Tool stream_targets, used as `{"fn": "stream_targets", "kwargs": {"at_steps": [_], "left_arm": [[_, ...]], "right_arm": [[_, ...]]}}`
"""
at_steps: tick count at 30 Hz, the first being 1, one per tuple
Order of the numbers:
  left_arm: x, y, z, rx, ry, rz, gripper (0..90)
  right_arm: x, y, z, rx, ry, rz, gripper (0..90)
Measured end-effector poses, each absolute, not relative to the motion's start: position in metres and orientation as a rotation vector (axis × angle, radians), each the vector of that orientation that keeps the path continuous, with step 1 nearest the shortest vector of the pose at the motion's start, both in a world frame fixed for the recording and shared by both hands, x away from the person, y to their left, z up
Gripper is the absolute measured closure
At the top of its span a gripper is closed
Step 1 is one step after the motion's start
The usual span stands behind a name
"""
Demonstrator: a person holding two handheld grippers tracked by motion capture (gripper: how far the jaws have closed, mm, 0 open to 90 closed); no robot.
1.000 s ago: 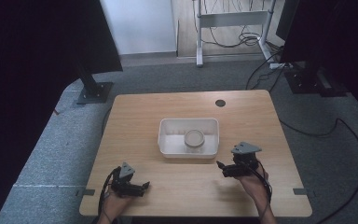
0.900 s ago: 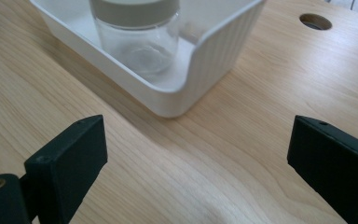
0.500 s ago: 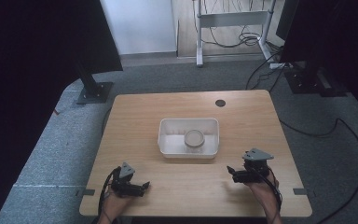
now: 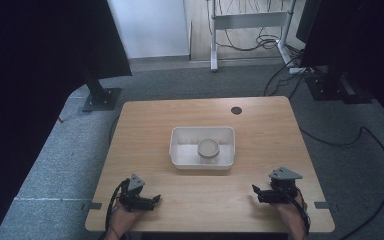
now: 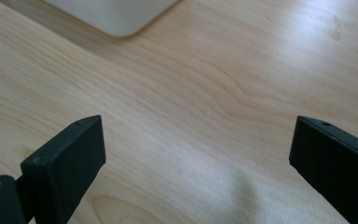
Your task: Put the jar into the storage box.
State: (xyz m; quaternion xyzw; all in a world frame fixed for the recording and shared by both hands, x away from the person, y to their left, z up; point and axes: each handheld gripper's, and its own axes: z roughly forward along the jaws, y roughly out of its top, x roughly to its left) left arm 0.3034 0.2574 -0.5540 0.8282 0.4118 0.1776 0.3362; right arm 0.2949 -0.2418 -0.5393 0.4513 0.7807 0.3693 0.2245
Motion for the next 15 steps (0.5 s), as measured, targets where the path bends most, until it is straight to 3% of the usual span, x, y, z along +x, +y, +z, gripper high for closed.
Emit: {"fn": "stream_targets", "kwargs": {"at_steps": [15], "left_arm": [[0.303, 0.257, -0.554, 2.16, 1.074, 0.463, 0.1]], "right_arm": [[0.289, -0.252, -0.559, 1.31, 2.2, 0.936, 3.2]]}}
